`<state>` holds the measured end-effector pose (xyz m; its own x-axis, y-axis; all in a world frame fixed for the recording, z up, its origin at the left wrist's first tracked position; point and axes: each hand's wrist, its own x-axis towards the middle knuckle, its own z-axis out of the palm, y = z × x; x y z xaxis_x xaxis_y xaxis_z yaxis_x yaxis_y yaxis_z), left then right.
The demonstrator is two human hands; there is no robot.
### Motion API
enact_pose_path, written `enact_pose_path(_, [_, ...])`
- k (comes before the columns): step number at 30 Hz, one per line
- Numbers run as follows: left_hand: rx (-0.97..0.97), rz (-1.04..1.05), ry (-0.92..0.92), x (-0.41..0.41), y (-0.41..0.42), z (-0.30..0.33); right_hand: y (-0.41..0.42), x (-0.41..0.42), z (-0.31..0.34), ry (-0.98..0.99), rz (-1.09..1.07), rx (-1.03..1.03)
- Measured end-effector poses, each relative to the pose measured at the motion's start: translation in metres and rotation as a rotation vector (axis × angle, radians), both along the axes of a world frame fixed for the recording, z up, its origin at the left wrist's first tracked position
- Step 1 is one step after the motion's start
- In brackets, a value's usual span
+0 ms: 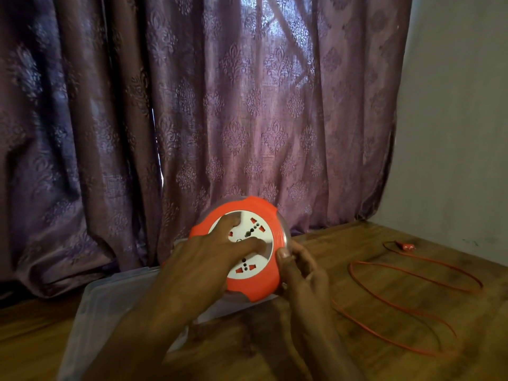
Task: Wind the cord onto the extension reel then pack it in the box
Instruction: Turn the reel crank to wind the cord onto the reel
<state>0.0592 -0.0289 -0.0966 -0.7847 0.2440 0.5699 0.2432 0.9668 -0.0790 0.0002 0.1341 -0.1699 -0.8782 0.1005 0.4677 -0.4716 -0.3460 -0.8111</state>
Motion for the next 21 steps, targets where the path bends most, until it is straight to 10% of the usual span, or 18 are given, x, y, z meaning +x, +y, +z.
enact_pose_path(5, [0.311,-0.226,0.104,0.005,0.003,0.008,0.003,-0.003,0.000,-0.051,-0.019,-0.063])
enact_pose_path(21, [0.498,0.235,0.083,0.004,0.025,-0.009,-0.020,0.019,-0.005,0.149,-0.176,0.043])
